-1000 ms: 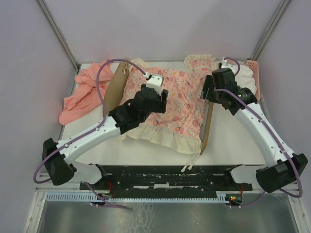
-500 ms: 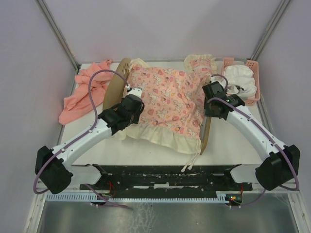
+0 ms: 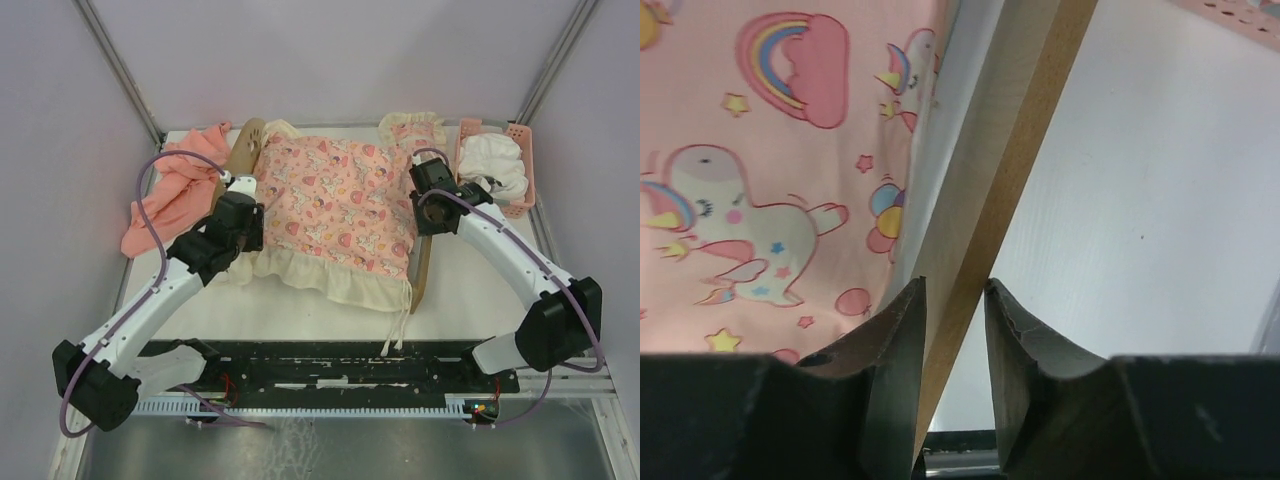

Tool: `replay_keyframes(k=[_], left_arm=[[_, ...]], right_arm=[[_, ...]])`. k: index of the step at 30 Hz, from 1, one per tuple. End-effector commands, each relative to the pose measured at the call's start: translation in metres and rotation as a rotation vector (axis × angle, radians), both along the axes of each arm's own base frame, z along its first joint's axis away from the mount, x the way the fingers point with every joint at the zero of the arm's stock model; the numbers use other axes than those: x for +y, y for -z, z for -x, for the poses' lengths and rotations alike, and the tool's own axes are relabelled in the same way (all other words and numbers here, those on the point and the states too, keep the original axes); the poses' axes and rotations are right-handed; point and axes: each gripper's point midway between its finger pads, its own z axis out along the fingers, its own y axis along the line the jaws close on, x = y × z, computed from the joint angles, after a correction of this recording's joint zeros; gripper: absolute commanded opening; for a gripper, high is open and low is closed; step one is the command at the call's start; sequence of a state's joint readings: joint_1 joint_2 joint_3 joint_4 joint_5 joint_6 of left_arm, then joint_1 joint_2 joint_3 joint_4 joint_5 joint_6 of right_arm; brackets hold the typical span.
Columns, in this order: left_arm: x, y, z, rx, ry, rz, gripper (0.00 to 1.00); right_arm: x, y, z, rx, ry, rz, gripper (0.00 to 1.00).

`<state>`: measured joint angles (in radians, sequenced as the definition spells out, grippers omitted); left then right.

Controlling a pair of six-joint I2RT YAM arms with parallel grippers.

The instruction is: Set up the pet bed

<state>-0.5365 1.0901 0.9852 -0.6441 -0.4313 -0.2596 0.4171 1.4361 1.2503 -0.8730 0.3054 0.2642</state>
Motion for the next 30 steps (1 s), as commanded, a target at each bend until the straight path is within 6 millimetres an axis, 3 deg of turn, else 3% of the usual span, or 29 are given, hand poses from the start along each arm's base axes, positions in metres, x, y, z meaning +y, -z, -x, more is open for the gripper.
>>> replay_keyframes(k=[1,6,12,17,23,26,30], left_arm=[[-0.044,-0.055,-0.002,-0.148,0.217,0.204,0.57],[-0.094,-0.091,0.012,-0.225,0.436,0.406,0.57],[-0.16,-0.089,0.04,-0.281,0.608,0.424,0.59],[-0.209,-0.06,0.058,-0.223,0.623,0.419,0.6],[-0.263,-0.029,0.092,-0.225,0.703,0.368,0.68],[-0.282,-0.004,0.098,-0.187,0.686,0.31,0.69],[-0.293,0.021,0.096,-0.144,0.627,0.242,0.7]], right_arm=[[0.025,-0.051,-0.006,-0.145,-0.044,-0.12,0.41],[0.035,-0.057,0.031,-0.146,-0.07,-0.17,0.5],[0.02,-0.059,0.052,-0.184,0.008,-0.19,0.48],[-0.004,-0.077,0.052,-0.298,0.091,-0.147,0.48],[-0.014,-0.082,0.053,-0.353,0.125,-0.137,0.48],[-0.016,-0.081,0.054,-0.365,0.134,-0.138,0.48],[-0.017,-0.08,0.056,-0.364,0.129,-0.139,0.49]])
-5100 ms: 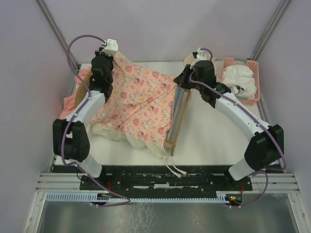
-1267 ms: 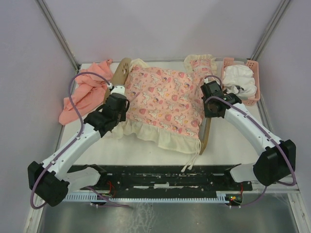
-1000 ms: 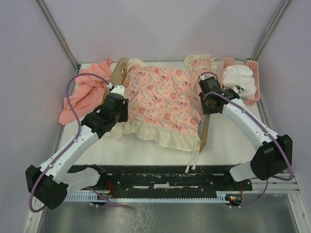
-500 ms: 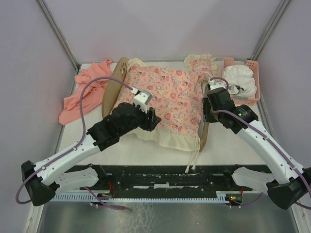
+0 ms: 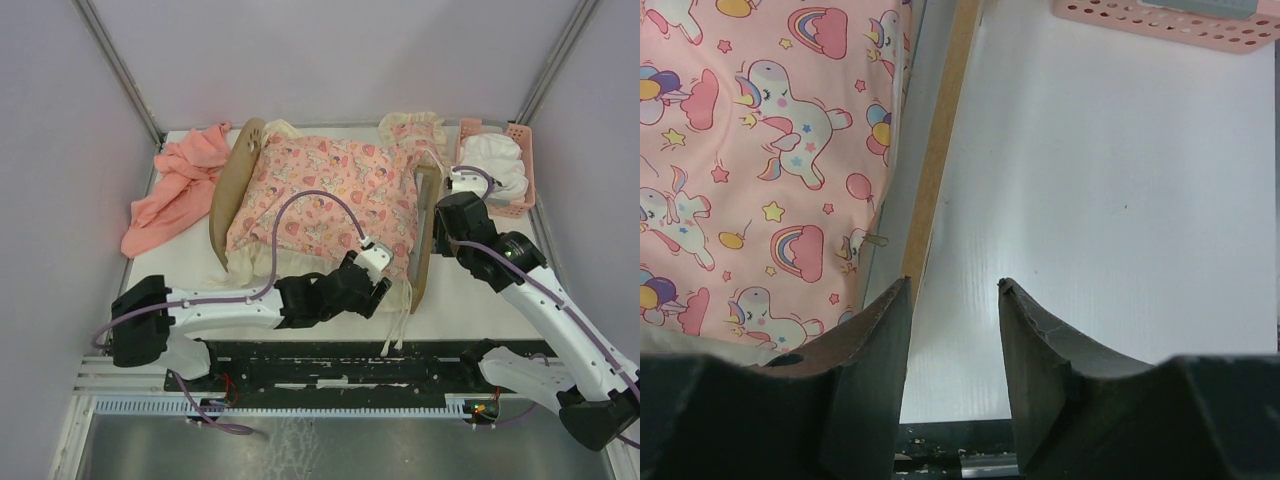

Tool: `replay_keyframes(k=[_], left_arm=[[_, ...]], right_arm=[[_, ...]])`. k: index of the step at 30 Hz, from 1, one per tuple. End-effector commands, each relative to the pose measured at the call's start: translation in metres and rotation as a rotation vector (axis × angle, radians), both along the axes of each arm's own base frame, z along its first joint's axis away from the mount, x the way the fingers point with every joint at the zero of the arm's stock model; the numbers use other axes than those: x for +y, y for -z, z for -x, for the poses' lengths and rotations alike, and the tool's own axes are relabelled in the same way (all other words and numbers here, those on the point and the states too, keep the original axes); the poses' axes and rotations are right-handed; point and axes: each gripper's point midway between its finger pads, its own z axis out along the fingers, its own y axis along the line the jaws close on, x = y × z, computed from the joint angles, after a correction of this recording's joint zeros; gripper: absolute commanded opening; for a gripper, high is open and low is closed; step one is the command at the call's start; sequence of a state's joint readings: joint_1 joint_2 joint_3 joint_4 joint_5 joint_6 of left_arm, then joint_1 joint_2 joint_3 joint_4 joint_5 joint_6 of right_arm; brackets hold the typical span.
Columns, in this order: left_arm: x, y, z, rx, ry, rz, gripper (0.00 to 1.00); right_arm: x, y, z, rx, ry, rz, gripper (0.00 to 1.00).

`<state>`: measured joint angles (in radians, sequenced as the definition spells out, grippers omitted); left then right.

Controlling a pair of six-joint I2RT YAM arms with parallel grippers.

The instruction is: Set up the pet bed

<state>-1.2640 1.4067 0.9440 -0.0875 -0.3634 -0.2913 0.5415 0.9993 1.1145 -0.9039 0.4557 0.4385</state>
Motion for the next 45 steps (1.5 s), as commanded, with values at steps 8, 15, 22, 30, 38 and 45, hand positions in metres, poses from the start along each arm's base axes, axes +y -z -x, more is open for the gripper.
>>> replay_keyframes(k=[8,15,22,30,38,45], left_arm=[[-0.014,0.008,-0.036,-0.082,-0.281,0.035,0.5],[-0.004,-0.036,-0.045,-0.183,-0.283,0.091,0.03],[0.01,-0.069,-0.069,-0.185,-0.316,0.189,0.03],[0.031,-0.09,-0.106,-0.134,-0.337,0.315,0.03],[0.041,-0.089,-0.118,-0.102,-0.346,0.349,0.03],[0.045,-0.084,-0.124,-0.09,-0.351,0.357,0.03]], right_arm=[[0.008,-0.002,0.005,-0.033,-0.051,-0.059,0.51],[0.047,-0.003,0.016,-0.026,-0.262,-0.197,0.52],[0.088,-0.011,0.028,-0.048,-0.48,-0.313,0.5],[0.107,0.008,0.024,-0.014,-0.558,-0.296,0.46],[0.13,0.027,0.016,0.007,-0.6,-0.29,0.45],[0.148,0.039,0.026,0.02,-0.656,-0.348,0.46]])
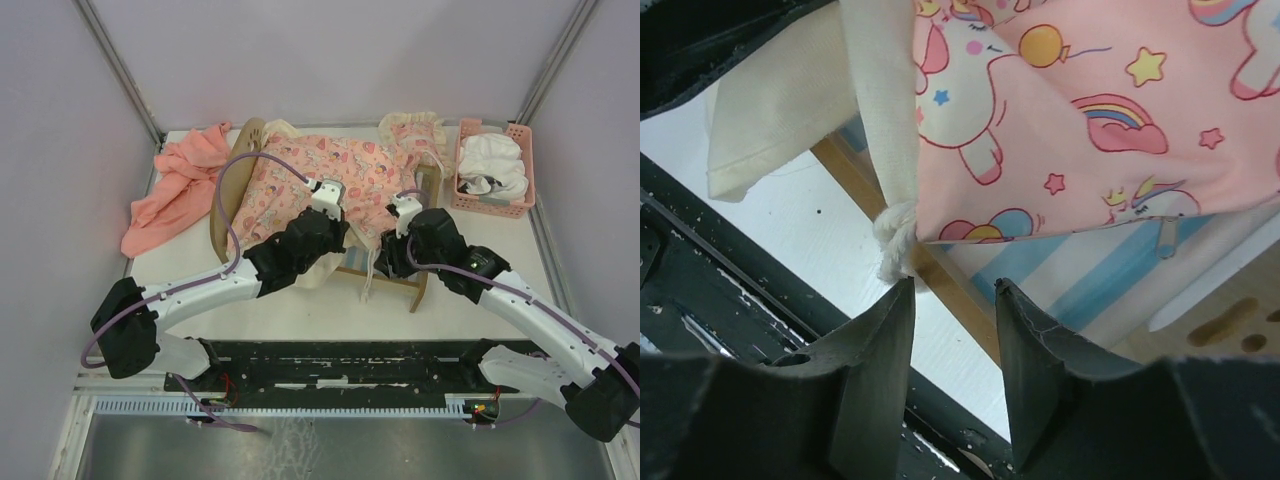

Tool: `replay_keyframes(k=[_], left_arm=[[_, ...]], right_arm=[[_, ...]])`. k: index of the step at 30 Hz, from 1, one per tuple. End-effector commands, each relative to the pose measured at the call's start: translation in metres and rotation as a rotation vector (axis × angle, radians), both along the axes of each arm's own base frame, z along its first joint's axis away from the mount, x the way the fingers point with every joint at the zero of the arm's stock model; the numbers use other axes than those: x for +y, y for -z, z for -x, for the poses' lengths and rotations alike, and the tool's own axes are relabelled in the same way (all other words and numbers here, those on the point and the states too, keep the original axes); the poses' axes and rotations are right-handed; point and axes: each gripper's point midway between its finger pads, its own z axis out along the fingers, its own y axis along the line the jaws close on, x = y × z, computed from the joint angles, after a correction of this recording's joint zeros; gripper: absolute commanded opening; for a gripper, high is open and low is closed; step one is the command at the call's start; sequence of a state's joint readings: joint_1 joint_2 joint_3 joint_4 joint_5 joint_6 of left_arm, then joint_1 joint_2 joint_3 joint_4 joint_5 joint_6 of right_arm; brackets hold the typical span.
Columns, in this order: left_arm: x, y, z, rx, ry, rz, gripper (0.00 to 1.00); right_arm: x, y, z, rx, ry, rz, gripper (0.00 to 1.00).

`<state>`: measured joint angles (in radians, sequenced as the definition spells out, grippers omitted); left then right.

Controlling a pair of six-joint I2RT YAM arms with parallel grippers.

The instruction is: Set up the pet bed

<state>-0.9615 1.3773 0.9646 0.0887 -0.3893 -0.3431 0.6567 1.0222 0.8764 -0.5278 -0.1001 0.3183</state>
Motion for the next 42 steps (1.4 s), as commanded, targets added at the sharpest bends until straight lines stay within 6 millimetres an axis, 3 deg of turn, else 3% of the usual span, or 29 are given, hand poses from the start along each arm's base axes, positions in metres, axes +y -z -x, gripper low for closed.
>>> replay_keyframes(k=[1,6,14,18,24,26,29,33,38,42], left_arm=[[-0.003,-0.026,-0.003,-0.029,-0.003,0.118,0.03],[-0.002,-0.024,-0.005,-0.03,-0.008,0.115,0.03],[0.002,-0.016,-0.008,-0.022,-0.023,0.102,0.03],[0.001,-0.017,-0.007,-0.019,-0.019,0.111,0.03],[0.001,-0.016,-0.008,-0.019,-0.021,0.108,0.03],[0.001,-0.016,-0.008,-0.019,-0.022,0.107,0.03],[0.001,-0.015,-0.009,-0.019,-0.023,0.102,0.03],[0.002,-0.01,-0.011,-0.018,-0.031,0.079,0.03],[0.006,0.001,-0.012,-0.012,-0.048,0.047,0.03],[0.006,0.004,-0.012,-0.004,-0.048,0.046,0.03]], right_arm=[[0.019,-0.008,-0.002,-0.042,-0.04,-0.081,0.47],[0.022,-0.003,0.001,-0.028,-0.042,-0.075,0.47],[0.016,-0.019,0.004,-0.058,0.028,-0.146,0.46],[0.027,-0.015,0.002,-0.033,0.015,-0.181,0.46],[0.029,-0.004,-0.007,-0.034,0.035,-0.164,0.45],[0.03,-0.001,-0.008,-0.026,0.035,-0.158,0.41],[0.029,0.0,-0.007,-0.028,0.035,-0.154,0.24],[0.007,-0.007,-0.006,-0.056,0.088,-0.08,0.11],[-0.036,-0.016,-0.002,-0.072,0.185,0.093,0.13],[-0.051,-0.024,-0.002,-0.089,0.206,0.167,0.09]])
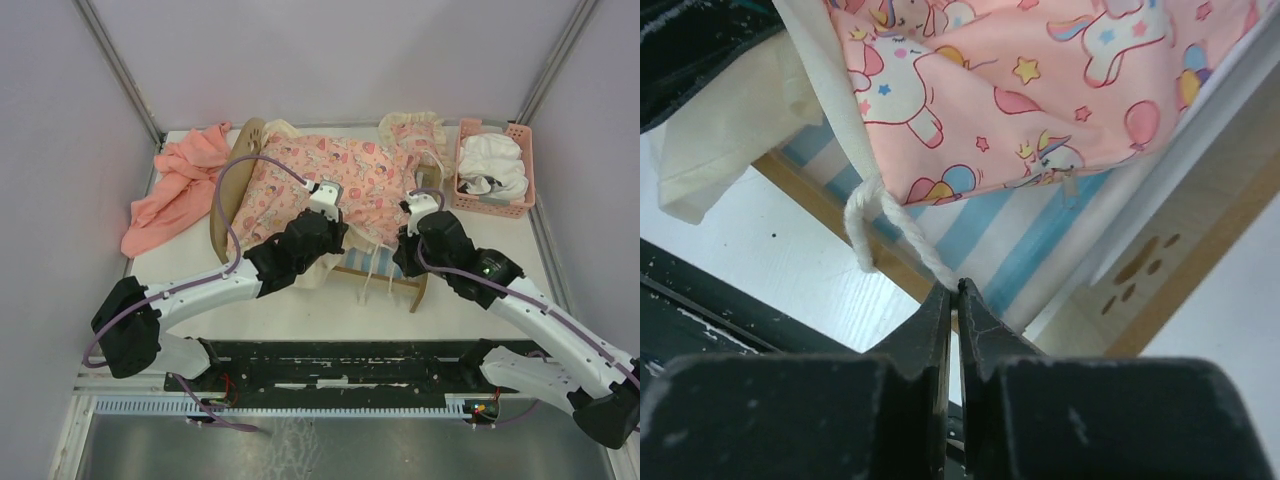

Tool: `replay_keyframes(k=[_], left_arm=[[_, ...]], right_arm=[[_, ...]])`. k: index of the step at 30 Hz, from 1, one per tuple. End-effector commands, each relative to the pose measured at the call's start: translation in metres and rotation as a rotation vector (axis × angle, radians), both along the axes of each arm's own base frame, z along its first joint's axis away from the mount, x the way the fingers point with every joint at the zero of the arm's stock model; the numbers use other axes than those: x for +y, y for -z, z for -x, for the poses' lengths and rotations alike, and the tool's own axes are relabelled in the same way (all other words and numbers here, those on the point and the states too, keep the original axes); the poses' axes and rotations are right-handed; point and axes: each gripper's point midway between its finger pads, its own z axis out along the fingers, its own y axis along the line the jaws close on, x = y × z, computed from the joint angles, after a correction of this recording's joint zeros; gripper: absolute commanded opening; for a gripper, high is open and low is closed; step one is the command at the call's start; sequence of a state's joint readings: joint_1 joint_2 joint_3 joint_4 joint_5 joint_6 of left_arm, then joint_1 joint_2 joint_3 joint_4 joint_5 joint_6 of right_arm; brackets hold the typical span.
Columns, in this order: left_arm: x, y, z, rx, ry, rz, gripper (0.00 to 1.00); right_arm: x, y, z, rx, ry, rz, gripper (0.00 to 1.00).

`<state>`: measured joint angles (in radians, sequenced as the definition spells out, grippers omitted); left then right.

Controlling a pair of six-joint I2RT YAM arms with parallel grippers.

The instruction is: Set up the pet bed

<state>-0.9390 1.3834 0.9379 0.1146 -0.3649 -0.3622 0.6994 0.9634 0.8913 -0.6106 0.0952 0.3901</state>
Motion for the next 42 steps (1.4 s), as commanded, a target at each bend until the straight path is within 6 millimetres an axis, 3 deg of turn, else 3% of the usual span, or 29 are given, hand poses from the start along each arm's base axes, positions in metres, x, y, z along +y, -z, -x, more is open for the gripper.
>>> replay_keyframes(k=[1,7,12,22,30,42], left_arm=[[0.002,-0.005,-0.007,-0.021,-0.04,0.035,0.03],[-0.006,-0.004,0.001,0.01,0.007,0.089,0.03],[-0.01,0.002,0.003,0.027,0.019,0.097,0.03],[-0.012,0.011,0.002,0.039,0.02,0.089,0.03],[-0.011,0.014,0.001,0.039,0.013,0.079,0.03],[-0.011,0.015,0.002,0.041,0.012,0.082,0.03]], right_arm=[[-0.029,-0.02,-0.004,-0.056,0.057,0.126,0.08],[-0.052,-0.065,-0.019,-0.162,0.13,0.224,0.08],[-0.057,-0.082,-0.026,-0.209,0.127,0.27,0.08],[-0.065,-0.091,-0.037,-0.281,0.043,0.435,0.11],[-0.054,-0.094,-0.039,-0.385,-0.07,0.447,0.11],[-0.064,-0.088,-0.043,-0.392,-0.058,0.56,0.12]])
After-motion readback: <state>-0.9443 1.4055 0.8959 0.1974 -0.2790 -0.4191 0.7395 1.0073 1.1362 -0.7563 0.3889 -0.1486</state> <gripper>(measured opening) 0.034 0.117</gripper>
